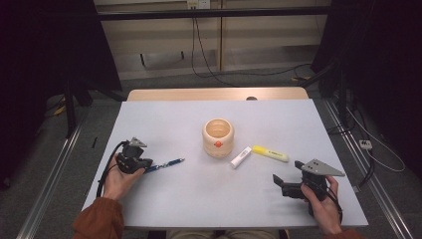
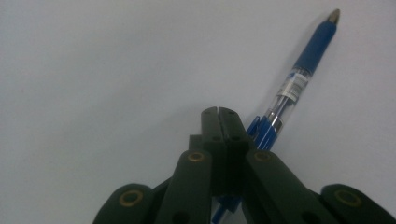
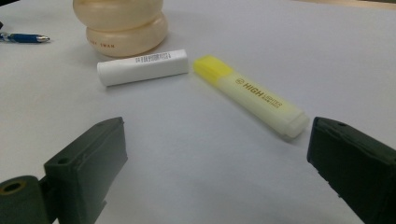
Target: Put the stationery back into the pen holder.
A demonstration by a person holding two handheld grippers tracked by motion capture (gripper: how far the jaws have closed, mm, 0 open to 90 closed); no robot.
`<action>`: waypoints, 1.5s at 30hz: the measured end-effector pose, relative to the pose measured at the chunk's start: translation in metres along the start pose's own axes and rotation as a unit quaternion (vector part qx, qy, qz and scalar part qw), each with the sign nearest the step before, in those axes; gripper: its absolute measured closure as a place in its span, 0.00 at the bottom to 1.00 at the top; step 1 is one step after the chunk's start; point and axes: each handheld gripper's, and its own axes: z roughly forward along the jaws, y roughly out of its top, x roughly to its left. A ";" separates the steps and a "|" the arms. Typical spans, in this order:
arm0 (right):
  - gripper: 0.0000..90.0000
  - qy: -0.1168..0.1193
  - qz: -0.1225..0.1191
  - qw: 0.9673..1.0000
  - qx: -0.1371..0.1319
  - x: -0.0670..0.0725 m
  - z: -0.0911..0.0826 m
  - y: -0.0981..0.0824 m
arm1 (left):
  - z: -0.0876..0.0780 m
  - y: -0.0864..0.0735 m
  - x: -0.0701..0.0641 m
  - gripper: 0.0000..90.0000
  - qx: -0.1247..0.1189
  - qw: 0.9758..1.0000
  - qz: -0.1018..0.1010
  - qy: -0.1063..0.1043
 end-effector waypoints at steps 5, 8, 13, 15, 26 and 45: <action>0.05 -0.001 0.001 1.000 0.001 0.000 0.001 0.000 | -0.004 -0.004 -0.005 1.00 0.004 1.000 0.009 0.001; 0.05 -0.001 -0.001 1.000 0.001 0.000 0.001 0.000 | -0.006 -0.007 -0.009 1.00 0.004 1.000 0.015 0.001; 0.05 0.001 -0.002 1.000 0.001 0.000 0.001 0.000 | -0.009 -0.010 -0.012 1.00 0.009 1.000 0.009 -0.009; 0.05 0.000 -0.001 1.000 0.001 0.000 0.001 0.000 | -0.010 -0.010 -0.013 1.00 0.014 1.000 0.008 -0.015; 0.05 0.003 0.000 1.000 0.001 0.000 0.001 0.000 | -0.011 -0.011 -0.012 1.00 -0.003 1.000 -0.005 -0.012; 0.05 0.006 0.002 1.000 -0.002 0.000 0.001 0.000 | -0.021 -0.011 -0.003 0.71 -0.071 0.997 -0.017 -0.007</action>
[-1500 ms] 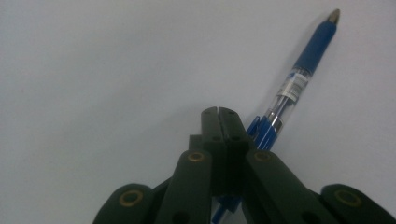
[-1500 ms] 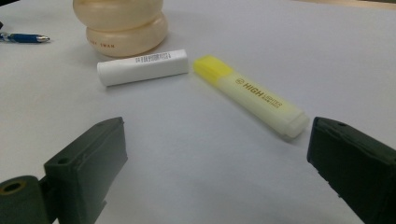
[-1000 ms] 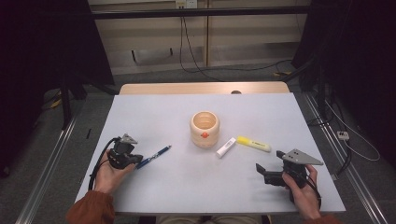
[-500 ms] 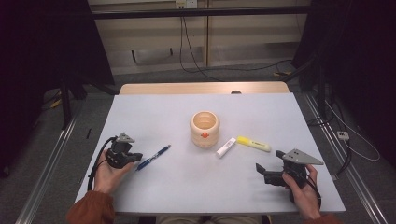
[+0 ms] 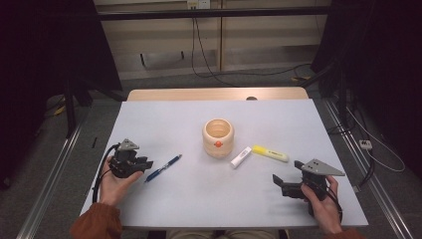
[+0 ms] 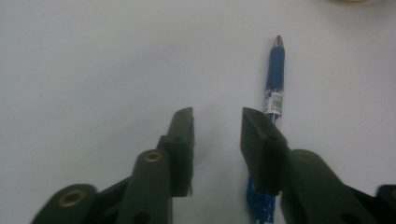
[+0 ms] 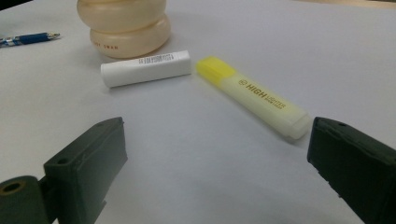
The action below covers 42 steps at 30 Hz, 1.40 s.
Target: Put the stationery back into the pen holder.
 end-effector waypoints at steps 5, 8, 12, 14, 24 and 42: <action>0.05 0.000 -0.001 1.000 -0.001 0.000 0.000 0.000 | -0.002 0.001 -0.001 0.44 -0.020 1.000 -0.004 -0.006; 0.04 0.003 0.000 1.000 0.000 0.000 0.000 0.000 | -0.001 0.002 -0.002 0.30 -0.026 1.000 -0.015 0.000; 0.04 0.003 0.001 1.000 0.000 0.000 0.000 0.000 | -0.005 0.004 0.000 0.15 -0.041 0.999 -0.031 0.001; 0.04 0.003 0.001 1.000 0.001 0.000 0.000 0.000 | -0.007 0.006 0.000 0.08 -0.044 0.999 -0.030 -0.003; 0.04 0.004 0.001 1.000 0.001 -0.001 0.000 0.000 | -0.020 0.014 -0.006 0.08 -0.076 0.995 -0.020 -0.055; 0.04 0.004 0.000 1.000 0.001 -0.001 0.001 0.000 | -0.016 0.031 -0.023 0.10 -0.068 0.993 0.021 -0.097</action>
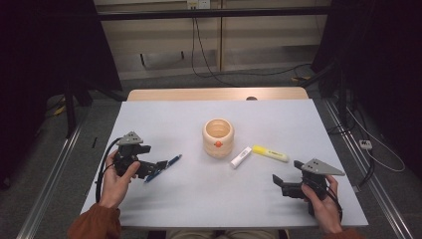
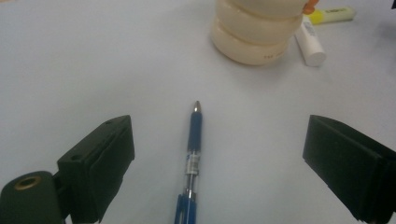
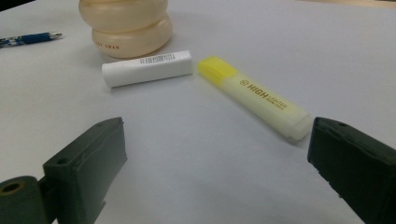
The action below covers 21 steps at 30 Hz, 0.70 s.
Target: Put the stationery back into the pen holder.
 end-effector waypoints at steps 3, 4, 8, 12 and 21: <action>0.04 0.000 -0.001 1.000 0.000 0.000 0.000 0.000 | 0.002 0.004 0.001 0.10 -0.001 1.000 0.008 0.001; 0.04 0.000 -0.001 1.000 0.001 0.000 0.000 0.000 | 0.003 0.006 0.001 0.10 -0.001 1.000 0.010 0.004; 0.04 0.001 0.000 1.000 0.002 0.000 0.000 0.000 | 0.010 0.013 0.000 0.09 0.001 1.000 0.014 0.004; 0.04 0.001 0.000 1.000 0.002 0.000 0.001 0.000 | 0.021 0.022 0.001 0.09 0.002 1.000 0.017 0.003; 0.04 0.002 -0.002 1.000 0.002 0.000 0.000 0.000 | 0.051 0.040 0.008 0.10 0.041 0.999 0.010 0.015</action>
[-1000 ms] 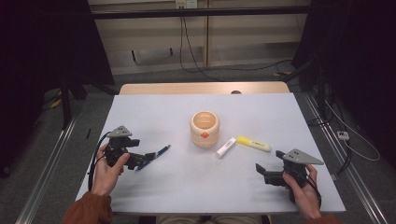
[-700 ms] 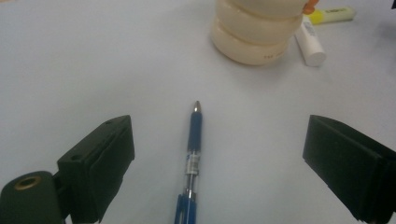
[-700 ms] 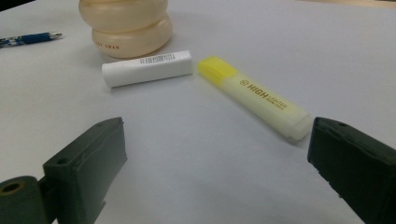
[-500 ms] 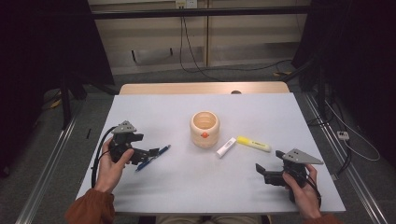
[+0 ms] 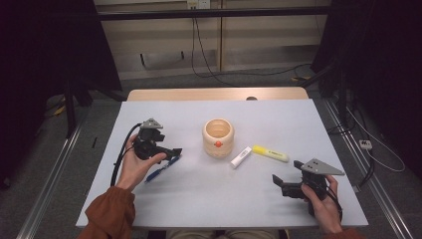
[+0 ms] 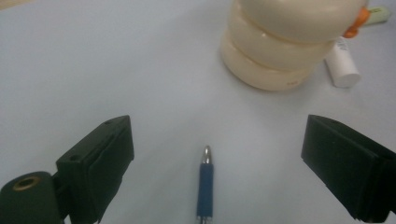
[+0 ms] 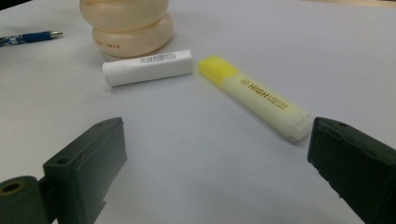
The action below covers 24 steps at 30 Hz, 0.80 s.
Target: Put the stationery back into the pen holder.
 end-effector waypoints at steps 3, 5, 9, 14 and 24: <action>0.04 -0.001 0.001 1.000 0.000 -0.001 0.000 0.000 | 0.006 -0.002 0.001 0.13 0.007 1.000 -0.018 -0.020; 0.04 -0.002 0.001 1.000 0.000 -0.001 0.000 0.000 | 0.007 -0.004 0.001 0.15 0.025 1.000 -0.016 -0.011; 0.04 -0.002 0.001 1.000 0.001 0.000 -0.001 -0.001 | 0.005 -0.006 0.002 0.19 0.050 0.999 -0.011 -0.013; 0.05 0.001 -0.001 1.000 0.001 0.000 0.000 -0.001 | 0.012 -0.008 -0.001 0.26 0.087 0.996 -0.009 0.010; 0.04 0.002 -0.002 1.000 0.002 0.000 0.000 -0.001 | 0.018 -0.016 -0.003 0.49 0.138 0.990 0.003 0.023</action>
